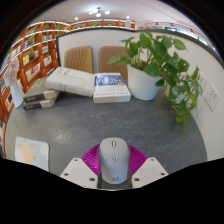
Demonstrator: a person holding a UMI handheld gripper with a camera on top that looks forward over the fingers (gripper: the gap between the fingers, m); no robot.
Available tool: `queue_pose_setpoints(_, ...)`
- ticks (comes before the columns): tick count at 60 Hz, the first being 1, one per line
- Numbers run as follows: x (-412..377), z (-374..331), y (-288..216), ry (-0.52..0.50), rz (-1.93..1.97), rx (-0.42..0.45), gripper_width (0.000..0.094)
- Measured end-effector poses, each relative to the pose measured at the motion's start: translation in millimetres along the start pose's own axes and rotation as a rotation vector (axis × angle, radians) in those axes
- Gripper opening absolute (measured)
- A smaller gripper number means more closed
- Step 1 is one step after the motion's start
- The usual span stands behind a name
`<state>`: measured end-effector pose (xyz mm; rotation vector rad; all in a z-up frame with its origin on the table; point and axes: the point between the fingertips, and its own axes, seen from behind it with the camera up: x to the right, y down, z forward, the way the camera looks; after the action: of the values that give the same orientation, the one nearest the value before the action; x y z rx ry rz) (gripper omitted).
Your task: Arrange mouse
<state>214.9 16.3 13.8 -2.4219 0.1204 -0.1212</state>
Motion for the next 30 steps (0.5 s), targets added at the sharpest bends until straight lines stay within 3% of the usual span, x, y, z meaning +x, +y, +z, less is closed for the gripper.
queue_pose_setpoints(5,-2,-42,-44,0.068,0.016,0.092,0.0338)
queue_pose_setpoints(15,-51,-134,-141,0.093,0.042,0.286,0.0338)
queue_pose_setpoints(22,-114,-176,-183,0.030,0.050,0.371,0.0336)
queue_pose_setpoints(30,-187,-202,-193,-0.045,0.015,0.409,0.0335)
